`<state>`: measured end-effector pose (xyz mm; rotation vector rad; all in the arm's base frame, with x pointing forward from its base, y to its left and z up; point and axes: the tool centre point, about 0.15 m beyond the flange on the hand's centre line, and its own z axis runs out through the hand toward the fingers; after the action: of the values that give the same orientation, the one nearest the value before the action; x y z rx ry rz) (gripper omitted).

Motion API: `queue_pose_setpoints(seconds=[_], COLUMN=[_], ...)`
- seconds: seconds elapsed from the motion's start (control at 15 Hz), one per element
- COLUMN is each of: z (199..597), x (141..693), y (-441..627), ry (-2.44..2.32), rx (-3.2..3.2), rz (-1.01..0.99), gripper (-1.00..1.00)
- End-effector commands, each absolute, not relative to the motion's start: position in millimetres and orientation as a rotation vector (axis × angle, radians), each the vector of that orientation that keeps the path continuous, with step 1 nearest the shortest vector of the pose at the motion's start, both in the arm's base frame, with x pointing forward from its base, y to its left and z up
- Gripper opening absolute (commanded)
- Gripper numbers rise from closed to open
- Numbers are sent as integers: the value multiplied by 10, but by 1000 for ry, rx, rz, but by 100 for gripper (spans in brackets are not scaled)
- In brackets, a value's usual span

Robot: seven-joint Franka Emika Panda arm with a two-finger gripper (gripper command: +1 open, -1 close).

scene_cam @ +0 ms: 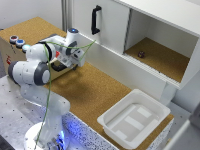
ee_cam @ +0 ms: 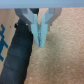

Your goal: Grasp the drawer handle and close it

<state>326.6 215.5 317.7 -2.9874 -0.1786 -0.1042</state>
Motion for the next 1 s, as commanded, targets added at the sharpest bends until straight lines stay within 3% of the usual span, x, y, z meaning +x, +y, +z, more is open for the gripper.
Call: queue_pose_setpoints(seconds=[0.0,0.6,0.93], z=[3160,3192,3428], x=[3309,3244,3247], y=[2679,3350,3086], ry=[-187,-356,-289], rx=[-2970,-2919,-2974], rz=[-97,-119,-188], gripper=[-100,-100,-100])
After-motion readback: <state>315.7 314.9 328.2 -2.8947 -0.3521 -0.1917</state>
